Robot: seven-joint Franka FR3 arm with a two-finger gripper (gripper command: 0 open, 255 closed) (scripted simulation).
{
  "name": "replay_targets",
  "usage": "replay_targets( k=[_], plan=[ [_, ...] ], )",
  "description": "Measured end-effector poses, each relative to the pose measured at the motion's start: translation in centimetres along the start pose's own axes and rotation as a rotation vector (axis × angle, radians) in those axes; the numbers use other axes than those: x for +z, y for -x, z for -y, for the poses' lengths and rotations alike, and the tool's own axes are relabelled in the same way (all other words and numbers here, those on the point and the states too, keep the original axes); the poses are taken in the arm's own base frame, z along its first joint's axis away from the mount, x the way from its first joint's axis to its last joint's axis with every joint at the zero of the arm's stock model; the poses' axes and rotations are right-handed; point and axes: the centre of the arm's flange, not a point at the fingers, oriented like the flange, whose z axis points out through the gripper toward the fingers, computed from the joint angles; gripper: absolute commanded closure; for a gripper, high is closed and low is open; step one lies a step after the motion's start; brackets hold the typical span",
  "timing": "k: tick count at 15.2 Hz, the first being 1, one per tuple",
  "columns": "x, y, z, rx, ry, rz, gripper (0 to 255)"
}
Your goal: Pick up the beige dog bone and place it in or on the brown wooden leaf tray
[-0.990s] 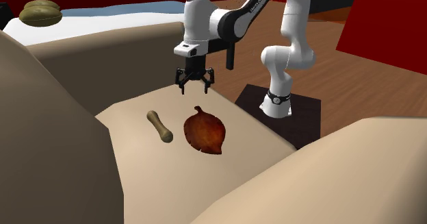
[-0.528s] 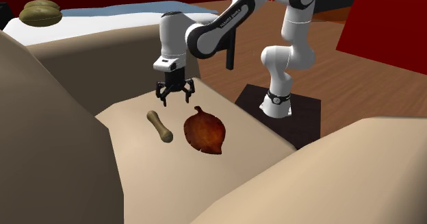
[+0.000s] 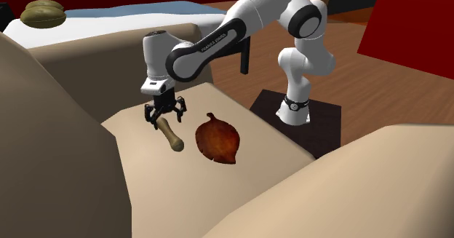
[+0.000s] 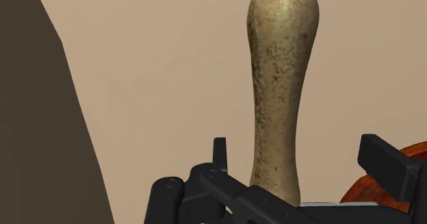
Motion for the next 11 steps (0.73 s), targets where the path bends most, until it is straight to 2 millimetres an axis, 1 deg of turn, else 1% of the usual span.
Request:
replay_targets(
  k=[6,8,11],
  plan=[
    [3.4,0.1,-0.2,-0.009,-0.001,-0.002,0],
    [3.9,0.1,-0.2,-0.009,-0.002,-0.002,0],
    [4.1,0.0,-0.2,-0.009,-0.001,-0.002,0]
  ],
)
